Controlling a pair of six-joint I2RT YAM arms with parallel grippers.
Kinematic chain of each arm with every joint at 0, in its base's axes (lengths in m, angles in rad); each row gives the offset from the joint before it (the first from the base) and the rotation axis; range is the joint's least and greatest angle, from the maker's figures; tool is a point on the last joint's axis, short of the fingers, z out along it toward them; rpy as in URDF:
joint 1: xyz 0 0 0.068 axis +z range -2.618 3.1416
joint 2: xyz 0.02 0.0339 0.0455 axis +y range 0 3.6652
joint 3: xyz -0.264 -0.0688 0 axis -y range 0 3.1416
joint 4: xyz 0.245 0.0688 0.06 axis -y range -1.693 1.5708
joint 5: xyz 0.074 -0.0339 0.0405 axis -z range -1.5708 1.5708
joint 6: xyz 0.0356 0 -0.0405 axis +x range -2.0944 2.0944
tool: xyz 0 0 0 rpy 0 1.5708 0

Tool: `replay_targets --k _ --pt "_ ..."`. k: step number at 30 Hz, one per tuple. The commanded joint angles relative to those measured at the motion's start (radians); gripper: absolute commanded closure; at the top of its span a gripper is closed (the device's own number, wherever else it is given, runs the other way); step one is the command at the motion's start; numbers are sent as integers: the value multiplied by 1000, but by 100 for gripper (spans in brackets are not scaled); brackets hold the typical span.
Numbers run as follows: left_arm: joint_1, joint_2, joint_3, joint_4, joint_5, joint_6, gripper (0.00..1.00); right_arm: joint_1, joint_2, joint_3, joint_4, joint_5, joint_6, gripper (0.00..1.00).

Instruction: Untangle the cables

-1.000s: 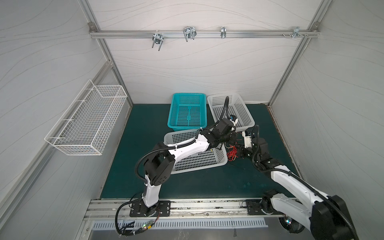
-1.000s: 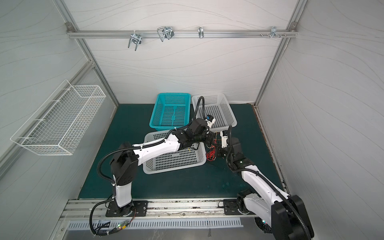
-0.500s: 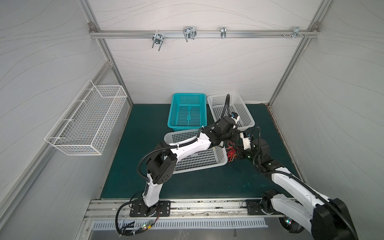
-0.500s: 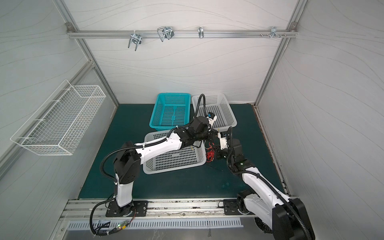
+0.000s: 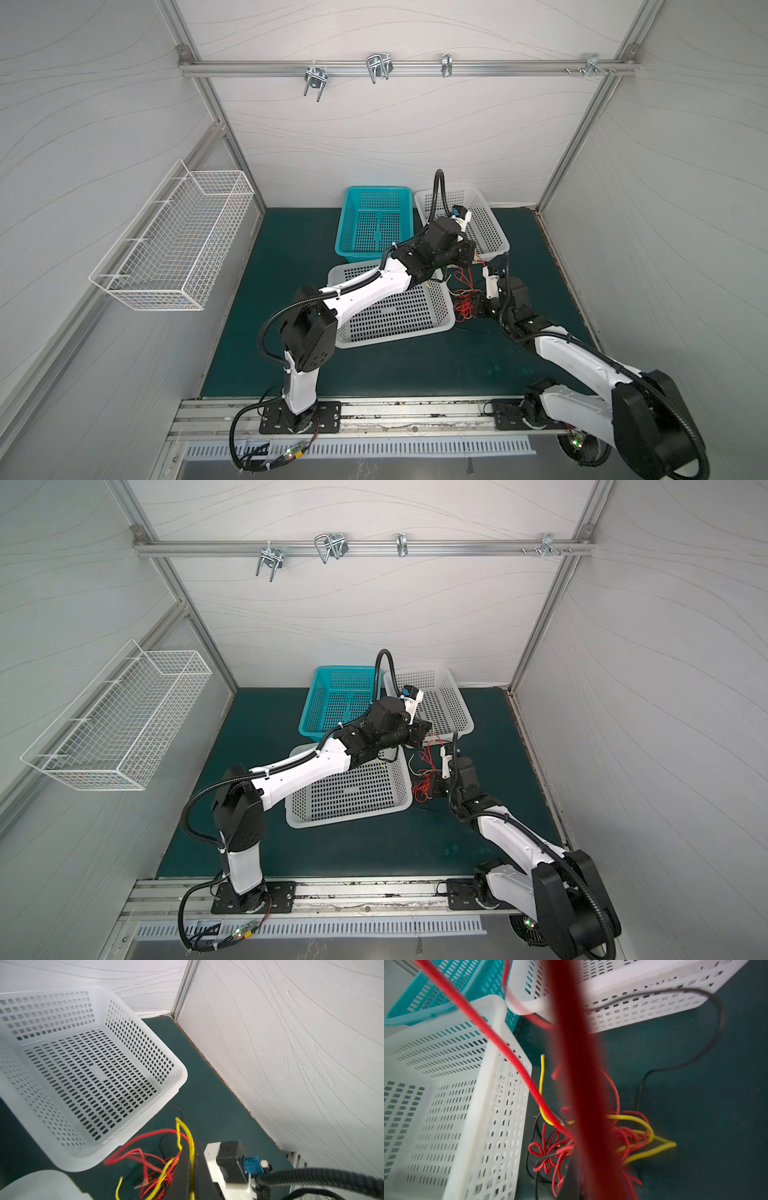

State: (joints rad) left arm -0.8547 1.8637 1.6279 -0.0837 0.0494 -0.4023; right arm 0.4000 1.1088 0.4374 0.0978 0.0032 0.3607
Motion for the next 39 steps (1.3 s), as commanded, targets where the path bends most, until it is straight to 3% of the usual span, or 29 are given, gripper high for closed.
replay_targets --k 1,16,31,39 --pt "21 -88 -8 127 -31 -21 100 -3 38 9 -107 91 59 100" --pt "97 -234 -95 32 -173 42 100 -172 2 -18 -189 87 155 100" --pt "107 -193 -135 -94 -105 47 100 -161 -81 6 -144 -53 86 100" --pt "107 -235 -378 -78 -105 57 100 -135 -77 65 -185 -60 45 100"
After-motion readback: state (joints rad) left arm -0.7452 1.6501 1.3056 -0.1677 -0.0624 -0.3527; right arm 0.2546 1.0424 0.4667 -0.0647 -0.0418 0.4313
